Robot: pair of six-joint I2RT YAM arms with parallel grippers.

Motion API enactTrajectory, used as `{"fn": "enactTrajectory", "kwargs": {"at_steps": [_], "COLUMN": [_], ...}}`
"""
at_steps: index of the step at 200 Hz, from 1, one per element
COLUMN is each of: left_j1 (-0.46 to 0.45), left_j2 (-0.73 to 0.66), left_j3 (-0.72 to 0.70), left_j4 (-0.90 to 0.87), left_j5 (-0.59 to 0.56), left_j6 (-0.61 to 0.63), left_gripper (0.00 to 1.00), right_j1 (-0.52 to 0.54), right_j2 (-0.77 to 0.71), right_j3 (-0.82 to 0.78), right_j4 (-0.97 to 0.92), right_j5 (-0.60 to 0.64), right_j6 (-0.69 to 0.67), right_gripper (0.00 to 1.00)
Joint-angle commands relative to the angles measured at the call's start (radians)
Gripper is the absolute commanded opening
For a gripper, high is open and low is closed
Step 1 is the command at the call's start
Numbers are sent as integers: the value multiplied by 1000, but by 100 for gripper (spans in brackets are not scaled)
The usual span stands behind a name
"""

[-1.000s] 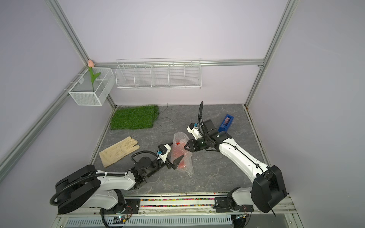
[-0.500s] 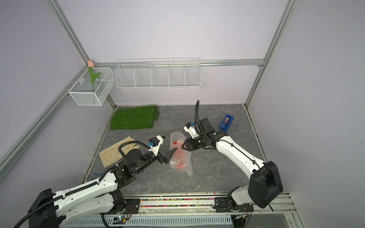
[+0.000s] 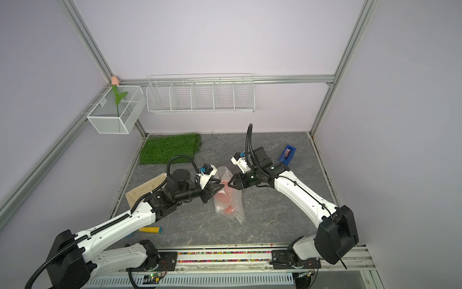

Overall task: Wrap wine glasses in bubble wrap
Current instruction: Wrap the wine glass in bubble wrap.

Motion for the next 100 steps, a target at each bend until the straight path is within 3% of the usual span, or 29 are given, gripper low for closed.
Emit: {"fn": "enactTrajectory", "kwargs": {"at_steps": [1,50,100], "left_j1": [1,2,3], "left_j2": [35,152,204], "left_j3": [32,79,165], "left_j4": [-90,-122,-216], "left_j5": [119,167,190], "left_j6": [-11,-10,6], "left_gripper": [27,20,18], "right_j1": [-42,-86,-32], "right_j2": [-68,-61,45], "right_j3": [24,63,105], "right_j4": [-48,-71,-86], "right_j5": [-36,-49,-40], "right_j6": [-17,-33,-53], "right_gripper": [42,45,44]}}
